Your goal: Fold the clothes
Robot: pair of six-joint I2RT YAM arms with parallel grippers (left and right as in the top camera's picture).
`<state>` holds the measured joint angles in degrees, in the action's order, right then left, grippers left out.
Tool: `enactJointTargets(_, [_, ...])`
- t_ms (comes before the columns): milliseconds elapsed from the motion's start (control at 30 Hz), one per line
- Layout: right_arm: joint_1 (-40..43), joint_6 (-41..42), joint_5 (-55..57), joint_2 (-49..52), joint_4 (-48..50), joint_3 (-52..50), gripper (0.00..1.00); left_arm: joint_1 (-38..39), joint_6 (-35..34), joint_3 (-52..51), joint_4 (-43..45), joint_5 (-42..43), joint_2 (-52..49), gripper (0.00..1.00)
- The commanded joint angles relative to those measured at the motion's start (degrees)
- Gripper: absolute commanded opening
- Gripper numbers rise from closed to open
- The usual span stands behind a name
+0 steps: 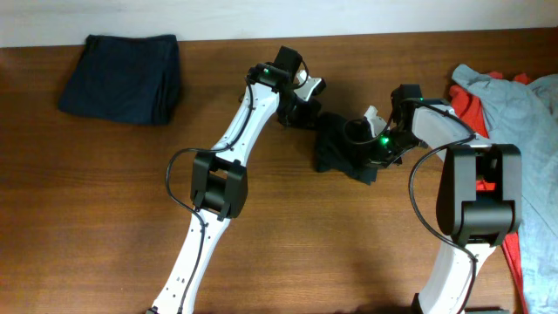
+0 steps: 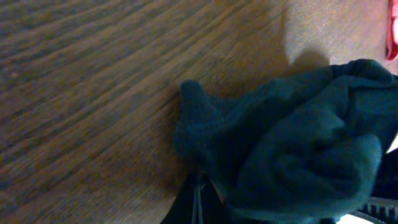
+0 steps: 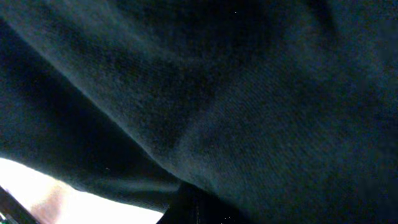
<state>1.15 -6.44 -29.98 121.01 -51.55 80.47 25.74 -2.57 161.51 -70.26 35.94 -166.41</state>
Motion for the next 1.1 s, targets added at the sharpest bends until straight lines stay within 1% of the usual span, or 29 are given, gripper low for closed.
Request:
enactJointTargets(0, [-0.3, -0.7, 1.8, 1.9, -1.7, 0.3, 0.04, 0.0, 0.7, 5.7, -2.3, -1.2, 1.4, 0.0])
enactJointTargets(133, [-0.3, -0.7, 0.4, 1.8, -6.9, 7.7, 0.04, 0.0, 0.2, 12.2, -4.9, -1.2, 3.7, 0.0])
enactJointTargets(167, [-0.3, -0.7, 0.4, 1.8, -10.1, 12.1, 0.04, 0.0, -0.5, 14.0, -5.9, -1.2, 4.2, 0.0])
enactJointTargets(200, [-0.3, -0.7, 0.4, 1.8, -11.5, 14.0, 0.04, 0.0, -0.9, 15.2, -6.8, -1.2, 4.4, 0.0])
enactJointTargets(333, [-0.3, -0.6, 0.4, 1.8, -14.3, 19.8, 0.04, 0.0, -1.0, 15.5, -11.2, -1.2, 4.3, 0.0])
enactJointTargets(433, [-0.3, -0.6, 0.5, 1.8, -13.6, 20.4, 0.04, 0.0, -0.5, 15.5, -14.0, -1.2, 4.2, 0.0])
enactJointTargets(600, [-0.3, -0.2, 3.9, 2.9, -11.9, 19.4, 0.04, 0.1, -0.3, 15.5, -18.1, -0.5, 4.2, 0.0])
enactJointTargets(733, [-0.3, -0.2, 3.8, 3.1, -8.3, 17.7, 0.04, 0.1, 2.1, 15.4, -19.2, 3.2, 4.1, 0.0])
enactJointTargets(867, [-0.3, -0.2, 3.9, 3.1, -5.7, 16.4, 0.04, 0.4, 2.1, 15.4, -19.8, 6.6, 4.1, 0.0])
enactJointTargets(1000, [-0.3, -0.2, 3.9, 3.2, -4.4, 16.4, 0.04, 1.4, 2.4, 15.4, -23.2, 6.5, 4.1, 0.0])
enactJointTargets(1067, [-0.3, -0.2, 3.9, 3.2, -3.7, 16.4, 0.04, 2.0, 3.6, 15.4, -24.2, 6.3, 4.1, 0.0])
